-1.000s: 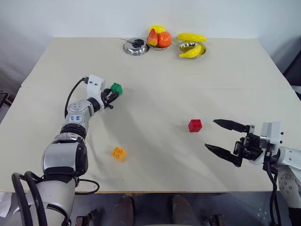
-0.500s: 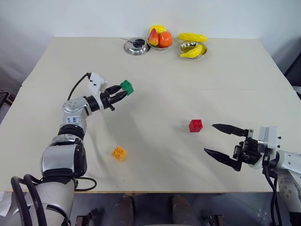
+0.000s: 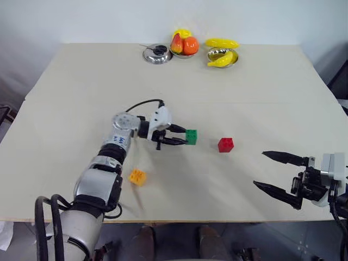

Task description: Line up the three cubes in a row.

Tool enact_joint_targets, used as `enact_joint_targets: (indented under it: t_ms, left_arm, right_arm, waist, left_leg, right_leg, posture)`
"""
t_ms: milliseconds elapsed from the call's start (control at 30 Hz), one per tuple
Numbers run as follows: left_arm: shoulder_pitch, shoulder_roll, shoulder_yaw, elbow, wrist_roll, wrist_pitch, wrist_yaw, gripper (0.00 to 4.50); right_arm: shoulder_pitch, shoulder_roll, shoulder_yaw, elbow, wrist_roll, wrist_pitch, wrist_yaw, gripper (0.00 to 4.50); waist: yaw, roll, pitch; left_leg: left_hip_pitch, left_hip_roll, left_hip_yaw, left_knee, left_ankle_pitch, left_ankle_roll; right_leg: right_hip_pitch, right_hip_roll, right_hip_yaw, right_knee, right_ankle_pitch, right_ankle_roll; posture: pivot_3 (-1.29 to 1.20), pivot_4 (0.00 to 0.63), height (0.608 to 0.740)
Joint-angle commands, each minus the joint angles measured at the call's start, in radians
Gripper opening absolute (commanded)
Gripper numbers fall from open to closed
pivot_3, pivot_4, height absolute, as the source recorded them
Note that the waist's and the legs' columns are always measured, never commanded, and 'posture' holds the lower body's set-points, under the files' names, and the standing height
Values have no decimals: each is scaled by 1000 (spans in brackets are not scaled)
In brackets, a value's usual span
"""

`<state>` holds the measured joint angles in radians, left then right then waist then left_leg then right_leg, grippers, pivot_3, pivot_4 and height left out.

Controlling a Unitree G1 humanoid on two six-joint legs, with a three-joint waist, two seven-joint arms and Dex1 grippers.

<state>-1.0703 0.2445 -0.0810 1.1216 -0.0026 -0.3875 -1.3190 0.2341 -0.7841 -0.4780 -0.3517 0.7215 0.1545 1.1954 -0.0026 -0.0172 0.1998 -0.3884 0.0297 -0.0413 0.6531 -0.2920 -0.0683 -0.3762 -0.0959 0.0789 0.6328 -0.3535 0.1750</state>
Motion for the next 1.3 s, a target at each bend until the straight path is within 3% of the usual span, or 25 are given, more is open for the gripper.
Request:
enact_joint_targets:
  t_ms: [33,467,700,733,933,1133,1233,1300]
  left_arm:
    - [3,-4,-20,-20,18,16,22,1445]
    - [14,-24,-83,-26,67,68,58,1445]
    - [3,-27,-47,-27,29,132,79,1445]
    - [3,-27,-42,-32,21,135,74,2168]
    - [8,3,9,-81,-60,133,-39,3855]
    - [-9,125,107,-100,-170,184,-177,3855]
    - [6,212,192,-127,-222,130,-139,4446]
    - [59,277,213,-155,-221,114,-123,4477]
  right_arm:
    - [29,-6,-61,-43,25,6,-4,4500]
    - [53,25,-50,-83,20,1,-41,4500]
    - [35,33,-27,-79,11,-4,-52,4500]
    - [33,34,-22,-78,9,-6,-53,4500]
    - [1,32,-5,-56,5,-9,-51,4500]
    - [-87,19,29,29,-5,-18,-8,4500]
    - [-167,15,64,79,-7,-3,8,4500]
    - [-204,15,86,106,-13,-7,28,4500]
  waist:
    - [0,0,0]
    - [8,0,0]
    - [8,0,0]
    - [8,0,0]
    - [6,0,0]
    - [-3,0,0]
    - [-10,0,0]
    - [-8,0,0]
  left_leg:
    - [0,0,0,0,0,0]
    - [0,0,0,1,0,0]
    - [0,0,0,2,0,0]
    - [0,0,0,2,0,0]
    - [0,0,-1,2,0,0]
    - [1,0,-1,2,0,0]
    - [1,1,-1,1,1,0]
    - [1,1,-1,1,1,0]
  right_leg:
    - [0,0,0,0,0,0]
    - [0,0,0,1,0,0]
    - [0,0,0,1,0,0]
    - [0,0,0,2,0,0]
    - [0,0,0,3,0,0]
    - [0,1,0,3,0,0]
    - [0,1,0,3,0,0]
    - [0,1,0,4,0,0]
  posture:
    - [0,150,740]
    - [0,150,740]
    - [0,150,740]
    - [0,150,740]
    - [0,150,740]
    - [0,150,740]
    - [0,150,740]
    - [0,150,740]
